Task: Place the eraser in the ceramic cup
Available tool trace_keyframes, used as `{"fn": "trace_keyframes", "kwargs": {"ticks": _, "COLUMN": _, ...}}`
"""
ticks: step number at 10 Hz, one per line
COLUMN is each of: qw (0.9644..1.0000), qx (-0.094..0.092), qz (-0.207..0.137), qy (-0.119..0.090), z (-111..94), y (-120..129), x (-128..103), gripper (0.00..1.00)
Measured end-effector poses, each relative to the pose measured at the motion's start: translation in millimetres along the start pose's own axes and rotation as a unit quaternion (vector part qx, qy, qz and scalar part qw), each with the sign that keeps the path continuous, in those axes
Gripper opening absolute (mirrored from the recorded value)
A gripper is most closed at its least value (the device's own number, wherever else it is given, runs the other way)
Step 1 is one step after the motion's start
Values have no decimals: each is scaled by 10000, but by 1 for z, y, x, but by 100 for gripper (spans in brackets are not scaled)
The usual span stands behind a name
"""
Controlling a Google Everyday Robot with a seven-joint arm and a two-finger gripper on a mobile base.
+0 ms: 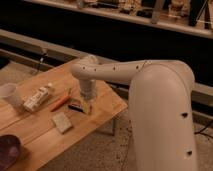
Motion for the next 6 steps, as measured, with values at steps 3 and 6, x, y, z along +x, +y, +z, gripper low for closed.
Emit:
{"fn": "trace_keyframes", "kwargs": {"ticks": 3, "qw": 9995, "qx": 88, "qz": -229, "qy": 184, "z": 14, "y": -5, "x": -9, "gripper": 65}}
{"fn": "trace_keyframes", "kwargs": {"ticks": 6, "qw": 9984, "qx": 140, "qz": -470, "qy": 285, "z": 25, "y": -4, "x": -25, "gripper": 65}}
